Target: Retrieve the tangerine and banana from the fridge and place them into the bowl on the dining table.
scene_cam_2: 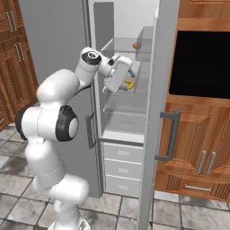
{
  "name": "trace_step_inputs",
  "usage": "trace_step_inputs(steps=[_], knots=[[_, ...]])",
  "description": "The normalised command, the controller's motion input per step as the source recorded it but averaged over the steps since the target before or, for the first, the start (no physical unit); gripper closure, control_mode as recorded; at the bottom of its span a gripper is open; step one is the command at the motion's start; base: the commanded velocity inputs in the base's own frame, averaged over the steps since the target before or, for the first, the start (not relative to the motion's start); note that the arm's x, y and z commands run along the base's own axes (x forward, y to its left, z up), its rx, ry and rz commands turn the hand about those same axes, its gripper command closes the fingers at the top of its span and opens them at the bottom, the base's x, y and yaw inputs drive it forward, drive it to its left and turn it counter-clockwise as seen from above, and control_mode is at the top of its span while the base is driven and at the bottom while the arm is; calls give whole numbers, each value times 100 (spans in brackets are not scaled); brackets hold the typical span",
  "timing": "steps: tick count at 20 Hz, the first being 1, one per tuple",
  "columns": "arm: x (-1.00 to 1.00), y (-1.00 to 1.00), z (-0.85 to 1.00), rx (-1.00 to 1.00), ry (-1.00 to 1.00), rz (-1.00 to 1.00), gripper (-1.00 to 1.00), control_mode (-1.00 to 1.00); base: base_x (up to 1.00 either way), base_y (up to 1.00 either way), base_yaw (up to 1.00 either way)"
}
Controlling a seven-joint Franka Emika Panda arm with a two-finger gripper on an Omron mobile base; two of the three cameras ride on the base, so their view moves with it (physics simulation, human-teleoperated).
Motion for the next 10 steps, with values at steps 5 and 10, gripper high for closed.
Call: trace_step_inputs(steps=[5,10], knots=[[-49,91,6,-3,-58,0,-100,-100,0,0,0],[-28,97,-1,4,-44,0,-100,-100,0,0,0]])
